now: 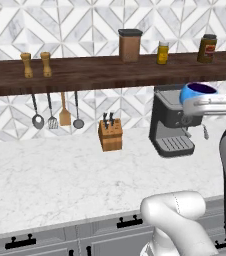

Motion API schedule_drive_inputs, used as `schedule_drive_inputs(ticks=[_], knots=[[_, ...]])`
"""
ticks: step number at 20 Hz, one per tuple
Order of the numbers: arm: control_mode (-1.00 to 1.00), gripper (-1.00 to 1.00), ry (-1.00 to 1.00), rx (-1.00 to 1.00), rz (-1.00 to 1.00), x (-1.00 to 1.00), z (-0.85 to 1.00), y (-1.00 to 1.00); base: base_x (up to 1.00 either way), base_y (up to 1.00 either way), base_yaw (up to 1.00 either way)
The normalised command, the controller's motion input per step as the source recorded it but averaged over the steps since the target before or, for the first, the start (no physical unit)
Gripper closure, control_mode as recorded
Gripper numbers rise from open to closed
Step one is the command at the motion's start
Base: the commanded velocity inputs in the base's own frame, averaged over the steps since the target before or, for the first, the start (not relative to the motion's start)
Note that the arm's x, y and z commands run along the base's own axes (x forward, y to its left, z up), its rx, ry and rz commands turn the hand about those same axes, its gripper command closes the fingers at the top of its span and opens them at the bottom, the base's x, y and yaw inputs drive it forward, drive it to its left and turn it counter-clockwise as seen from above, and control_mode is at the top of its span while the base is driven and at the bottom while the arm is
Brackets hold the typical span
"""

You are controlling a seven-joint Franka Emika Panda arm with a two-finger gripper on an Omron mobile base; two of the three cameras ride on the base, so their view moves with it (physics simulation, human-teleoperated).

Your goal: Gather all objects into one cabinet and sort the glasses and bowls to opposite sides.

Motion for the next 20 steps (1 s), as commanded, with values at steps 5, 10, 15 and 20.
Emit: schedule_drive_inputs(ticks=[5,10,15,20], knots=[[-1.0,1.0,0.05,0.0,0.0,0.0,-0.15,0.0,0.0,0.0,0.0],[-1.0,1.0,0.05,0.0,0.0,0.0,-0.14,0.0,0.0,0.0,0.0],[-1.0,1.0,0.05,0.0,0.0,0.0,-0.17,0.0,0.0,0.0,0.0],[1.0,1.0,0.01,0.0,0.0,-0.01,-0.05,0.0,-0.5,0.0,0.01]])
